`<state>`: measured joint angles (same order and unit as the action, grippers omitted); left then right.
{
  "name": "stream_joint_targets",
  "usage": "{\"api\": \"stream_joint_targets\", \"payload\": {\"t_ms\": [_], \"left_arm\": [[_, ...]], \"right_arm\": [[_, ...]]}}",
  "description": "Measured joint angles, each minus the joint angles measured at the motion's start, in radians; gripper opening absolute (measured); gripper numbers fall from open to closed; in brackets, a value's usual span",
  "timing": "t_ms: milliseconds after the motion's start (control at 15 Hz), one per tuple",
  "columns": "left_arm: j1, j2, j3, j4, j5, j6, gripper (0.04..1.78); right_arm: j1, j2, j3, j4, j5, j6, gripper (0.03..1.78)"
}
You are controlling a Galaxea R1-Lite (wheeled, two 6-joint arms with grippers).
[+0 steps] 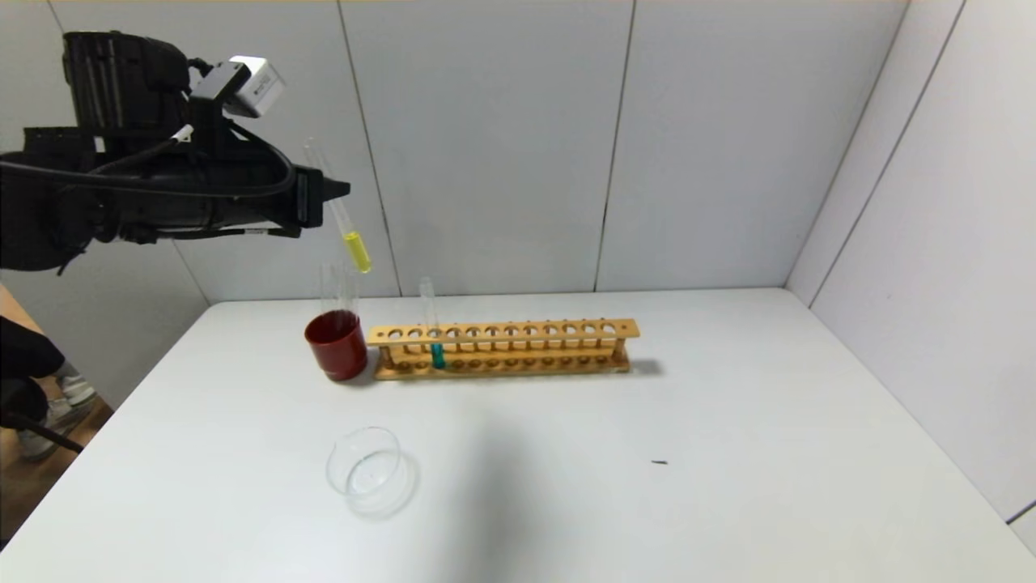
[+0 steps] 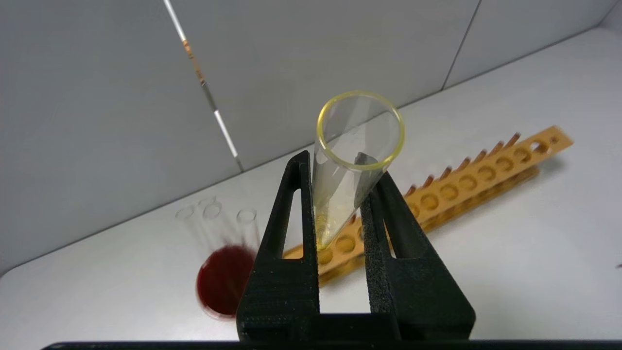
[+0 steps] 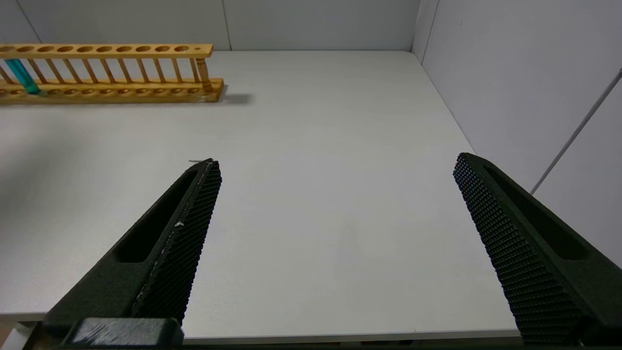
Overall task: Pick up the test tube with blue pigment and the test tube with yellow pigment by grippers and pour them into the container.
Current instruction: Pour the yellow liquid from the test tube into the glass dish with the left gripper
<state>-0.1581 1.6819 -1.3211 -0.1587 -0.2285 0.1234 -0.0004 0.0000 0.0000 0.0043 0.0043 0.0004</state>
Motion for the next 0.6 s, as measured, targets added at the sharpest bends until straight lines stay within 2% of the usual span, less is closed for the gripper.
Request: {"api": "stream_joint_targets", "payload": {"t_ms": [133, 333, 600], "left_arm": [[0.015, -0.072, 0.122, -0.004, 0.048, 0.094, 0.31], [0.064, -0.17, 0.339, -0.046, 0.069, 0.297, 0.31], [0.099, -0.244, 0.591, -0.254, 0.067, 0.514, 0.31]], "right_arm": [[0.0, 0.0, 0.0, 0.0, 0.0, 0.0, 1.75], [0.0, 0.0, 0.0, 0.0, 0.0, 0.0, 1.75], [0.0, 0.0, 0.0, 0.0, 0.0, 0.0, 1.75]]}}
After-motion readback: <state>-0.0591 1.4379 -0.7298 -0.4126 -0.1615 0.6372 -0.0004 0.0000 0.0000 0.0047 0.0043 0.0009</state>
